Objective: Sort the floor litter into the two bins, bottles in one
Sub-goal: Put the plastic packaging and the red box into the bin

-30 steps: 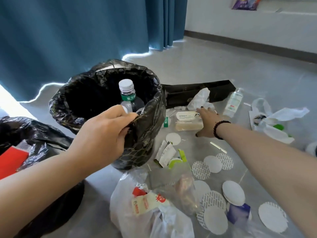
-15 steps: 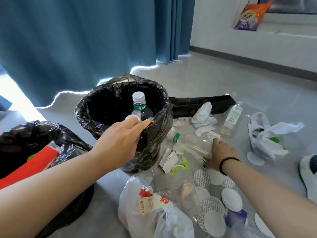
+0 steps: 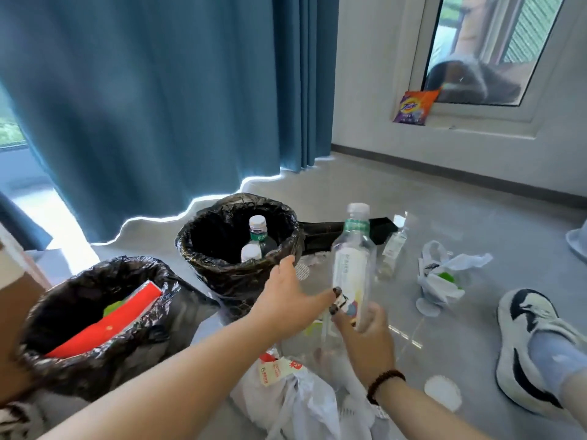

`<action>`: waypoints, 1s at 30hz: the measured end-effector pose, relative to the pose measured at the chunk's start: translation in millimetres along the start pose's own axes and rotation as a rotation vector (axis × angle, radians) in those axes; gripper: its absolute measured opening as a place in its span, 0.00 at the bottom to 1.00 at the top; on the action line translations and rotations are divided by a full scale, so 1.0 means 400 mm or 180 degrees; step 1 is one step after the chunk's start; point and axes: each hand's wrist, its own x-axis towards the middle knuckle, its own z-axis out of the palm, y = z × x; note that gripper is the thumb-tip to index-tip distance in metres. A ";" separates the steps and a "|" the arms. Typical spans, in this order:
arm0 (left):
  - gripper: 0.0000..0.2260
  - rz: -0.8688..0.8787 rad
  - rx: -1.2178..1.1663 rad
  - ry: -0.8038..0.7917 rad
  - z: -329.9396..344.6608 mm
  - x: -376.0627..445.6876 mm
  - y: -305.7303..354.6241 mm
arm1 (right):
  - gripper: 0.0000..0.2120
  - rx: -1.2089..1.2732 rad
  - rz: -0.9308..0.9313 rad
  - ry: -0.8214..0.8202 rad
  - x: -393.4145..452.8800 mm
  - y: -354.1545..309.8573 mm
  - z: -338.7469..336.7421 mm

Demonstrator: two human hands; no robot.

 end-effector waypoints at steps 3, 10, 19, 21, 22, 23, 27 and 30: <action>0.45 -0.0205 -0.1115 -0.0122 -0.044 -0.012 0.021 | 0.20 -0.0781 -0.0913 -0.1130 -0.049 -0.144 -0.037; 0.37 0.0055 -0.0336 0.0128 -0.216 -0.088 0.038 | 0.43 -0.2264 -0.1561 -0.1181 -0.005 -0.412 -0.150; 0.35 0.0048 0.0864 -0.0656 -0.183 -0.176 -0.103 | 0.28 -0.1966 -0.0963 -0.1229 0.064 -0.360 -0.047; 0.32 0.0120 0.0718 -0.0753 -0.175 -0.182 -0.116 | 0.23 -0.2109 -0.0981 -0.1530 0.044 -0.344 -0.029; 0.31 0.0157 0.0641 -0.0839 -0.176 -0.183 -0.120 | 0.21 -0.2212 -0.1029 -0.1598 0.036 -0.340 -0.027; 0.31 0.0162 0.0577 -0.0972 -0.178 -0.179 -0.126 | 0.20 -0.2321 -0.1059 -0.1608 0.031 -0.333 -0.029; 0.38 -0.0486 -0.0578 -0.0911 -0.202 -0.104 -0.151 | 0.19 -0.2027 -0.0961 -0.1050 0.037 -0.315 -0.077; 0.35 -0.1514 -0.1643 -0.0240 -0.239 0.002 -0.181 | 0.18 -0.1649 -0.0739 -0.0496 0.060 -0.305 -0.120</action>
